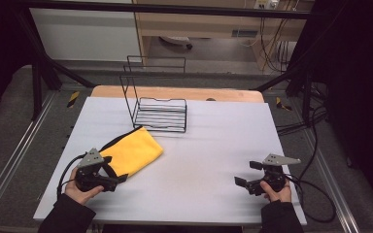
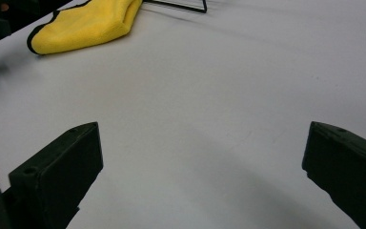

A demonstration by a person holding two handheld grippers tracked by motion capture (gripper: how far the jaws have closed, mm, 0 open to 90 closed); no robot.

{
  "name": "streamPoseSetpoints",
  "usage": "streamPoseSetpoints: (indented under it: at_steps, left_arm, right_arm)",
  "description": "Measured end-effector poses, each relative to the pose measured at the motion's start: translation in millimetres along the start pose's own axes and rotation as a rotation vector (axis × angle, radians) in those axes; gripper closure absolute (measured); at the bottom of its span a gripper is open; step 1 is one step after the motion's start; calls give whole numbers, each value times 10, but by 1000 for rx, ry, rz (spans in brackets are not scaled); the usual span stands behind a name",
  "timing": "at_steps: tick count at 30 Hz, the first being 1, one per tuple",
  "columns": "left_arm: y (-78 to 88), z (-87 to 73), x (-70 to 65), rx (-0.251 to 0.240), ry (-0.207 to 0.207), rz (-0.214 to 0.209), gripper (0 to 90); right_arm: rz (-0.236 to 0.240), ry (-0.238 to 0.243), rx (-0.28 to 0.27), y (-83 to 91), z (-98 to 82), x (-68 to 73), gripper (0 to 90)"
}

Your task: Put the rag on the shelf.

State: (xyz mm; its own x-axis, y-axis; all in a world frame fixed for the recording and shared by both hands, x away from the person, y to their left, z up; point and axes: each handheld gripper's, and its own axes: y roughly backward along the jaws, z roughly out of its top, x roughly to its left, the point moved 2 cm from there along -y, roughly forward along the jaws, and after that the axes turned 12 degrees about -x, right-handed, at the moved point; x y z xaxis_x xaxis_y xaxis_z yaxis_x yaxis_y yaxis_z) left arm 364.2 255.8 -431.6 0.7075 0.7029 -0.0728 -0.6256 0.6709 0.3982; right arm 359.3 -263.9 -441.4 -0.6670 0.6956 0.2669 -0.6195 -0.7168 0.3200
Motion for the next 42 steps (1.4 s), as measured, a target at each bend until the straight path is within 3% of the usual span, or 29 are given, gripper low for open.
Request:
streamPoseSetpoints:
  at_steps: [8,15,18,22,29,33,42]
  left_arm:
    - [3,29,-15,10,-8,7,77]
    - [-38,15,-91,70,-37,21,109]
    - [-65,-7,-125,98,-75,29,215]
    - [-93,-25,-137,124,-87,31,379]
    - [-161,-101,-106,197,-120,56,441]
    - [-185,-138,-86,219,-139,68,521]
    - [-223,-170,-70,239,-181,70,590]
  right_arm:
    - [-4,0,-1,16,3,2,5]
    - [-1,-2,6,-1,-2,10,5]
    - [1,0,8,-7,0,20,6]
    - [-1,9,18,-21,-6,23,6]
    - [-1,8,24,-30,-9,25,6]
    - [-2,11,25,-37,-12,23,6]
    - [-1,11,26,-43,-14,25,7]
